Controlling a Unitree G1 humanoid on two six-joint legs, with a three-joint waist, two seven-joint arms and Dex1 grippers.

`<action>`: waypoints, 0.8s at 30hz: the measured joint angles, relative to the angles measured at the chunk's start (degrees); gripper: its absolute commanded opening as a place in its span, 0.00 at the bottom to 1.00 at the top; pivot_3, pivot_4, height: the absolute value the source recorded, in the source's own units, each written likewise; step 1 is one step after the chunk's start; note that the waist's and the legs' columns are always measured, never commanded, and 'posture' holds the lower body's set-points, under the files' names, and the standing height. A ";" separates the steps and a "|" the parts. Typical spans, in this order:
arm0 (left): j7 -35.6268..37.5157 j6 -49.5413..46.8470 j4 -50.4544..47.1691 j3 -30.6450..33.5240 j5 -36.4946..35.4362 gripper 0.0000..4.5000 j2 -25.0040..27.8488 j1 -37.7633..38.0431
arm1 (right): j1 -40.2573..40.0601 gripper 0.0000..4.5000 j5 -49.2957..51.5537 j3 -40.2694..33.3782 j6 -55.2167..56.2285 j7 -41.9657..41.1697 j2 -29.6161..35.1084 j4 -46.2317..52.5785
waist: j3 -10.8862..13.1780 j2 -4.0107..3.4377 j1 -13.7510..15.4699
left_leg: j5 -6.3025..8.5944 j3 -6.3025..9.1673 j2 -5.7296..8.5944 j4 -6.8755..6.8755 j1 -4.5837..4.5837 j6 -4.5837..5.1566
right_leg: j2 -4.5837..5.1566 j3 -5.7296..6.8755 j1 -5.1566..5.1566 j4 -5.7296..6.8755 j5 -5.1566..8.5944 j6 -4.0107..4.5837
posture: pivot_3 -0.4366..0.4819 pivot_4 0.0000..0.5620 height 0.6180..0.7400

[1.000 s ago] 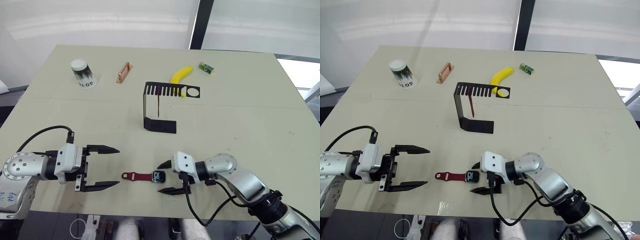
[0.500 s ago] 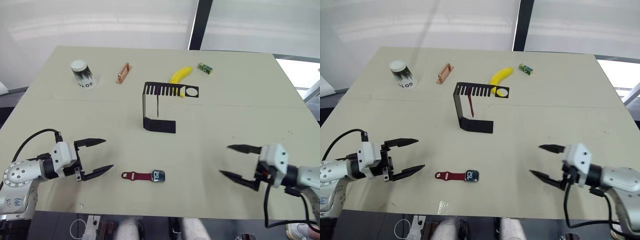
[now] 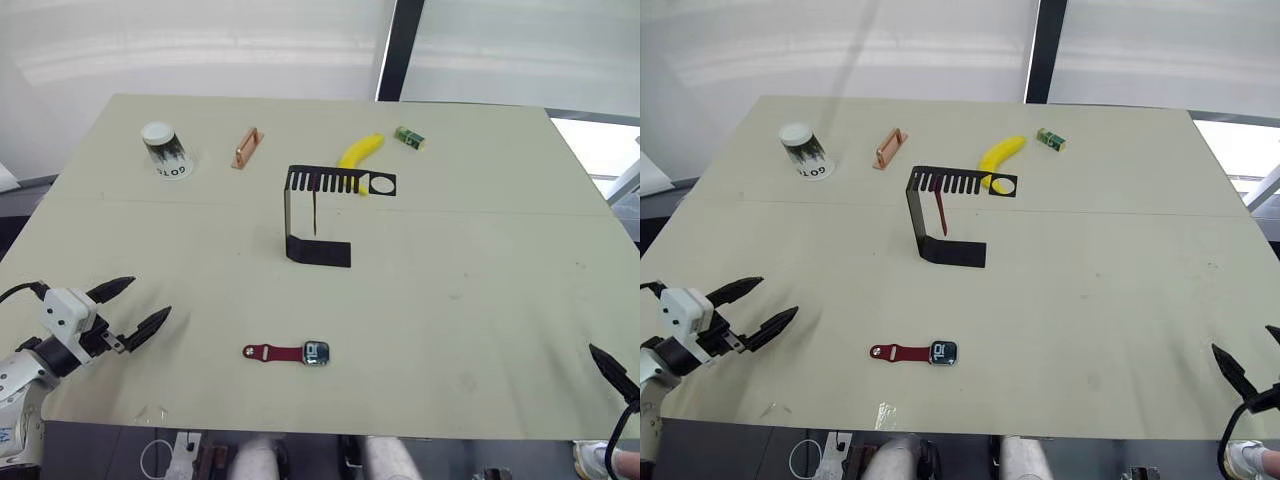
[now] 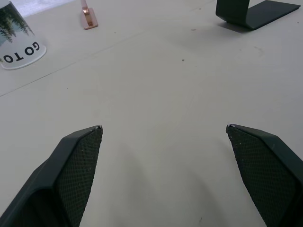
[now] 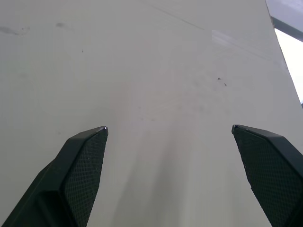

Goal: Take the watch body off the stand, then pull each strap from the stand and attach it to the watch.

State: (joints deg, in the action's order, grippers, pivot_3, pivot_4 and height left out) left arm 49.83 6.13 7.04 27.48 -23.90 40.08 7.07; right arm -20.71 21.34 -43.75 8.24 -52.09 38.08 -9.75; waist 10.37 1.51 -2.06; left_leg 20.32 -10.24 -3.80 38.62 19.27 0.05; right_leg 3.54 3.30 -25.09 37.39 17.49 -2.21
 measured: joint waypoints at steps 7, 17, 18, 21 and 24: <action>-0.50 0.07 -1.99 -2.09 0.60 1.00 -0.83 -0.83 | 11.17 0.99 -0.58 5.09 2.85 1.09 0.18 -9.16 | 0.00 -0.01 -0.59 | -0.12 -0.03 0.06 -0.29 -0.16 -0.08 | 0.00 -0.04 0.07 -0.05 0.01 0.02 | 0.48 0.27 0.91; -2.00 -5.79 -11.69 -5.09 -1.57 1.00 -1.86 -2.43 | 19.15 0.99 1.72 16.10 1.03 0.01 -3.43 -4.56 | 0.02 -0.03 -1.03 | -0.22 -0.03 0.06 -0.36 -0.15 -0.18 | -0.01 -0.08 0.01 0.02 0.01 0.02 | 0.48 0.27 0.91; -2.92 -7.79 -14.13 -5.84 -1.74 1.00 -2.10 -2.40 | 20.08 0.99 1.97 18.16 -0.67 0.16 -4.28 -2.13 | 0.03 -0.05 -1.08 | -0.23 -0.03 0.06 -0.37 -0.16 -0.19 | -0.01 -0.10 0.01 0.04 0.01 0.02 | 0.48 0.27 0.91; -5.84 -13.70 -21.15 -7.47 -4.24 1.00 -3.52 -2.21 | 22.47 0.99 2.83 24.52 -6.20 0.97 -6.81 5.06 | 0.03 -0.05 -1.16 | -0.26 -0.01 0.04 -0.40 -0.15 -0.24 | -0.02 -0.11 -0.05 0.12 0.01 0.02 | 0.48 0.27 0.91; -8.41 -17.73 -29.35 -9.85 -5.65 1.00 -5.38 -0.61 | 26.08 0.99 2.69 31.59 -12.12 2.61 -9.18 10.62 | 0.03 -0.06 -0.96 | -0.28 0.00 0.06 -0.38 -0.09 -0.24 | -0.01 -0.12 -0.14 0.16 0.01 0.02 | 0.48 0.27 0.91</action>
State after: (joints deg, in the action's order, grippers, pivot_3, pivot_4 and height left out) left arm 41.43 -11.59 -22.31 17.63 -29.55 34.70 6.46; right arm 5.37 24.02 -12.16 -3.89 -49.48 28.89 0.87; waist 10.41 1.45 -3.01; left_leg 20.05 -10.24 -3.74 38.24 19.18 -0.19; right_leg 3.53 3.18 -25.23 37.55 17.50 -2.19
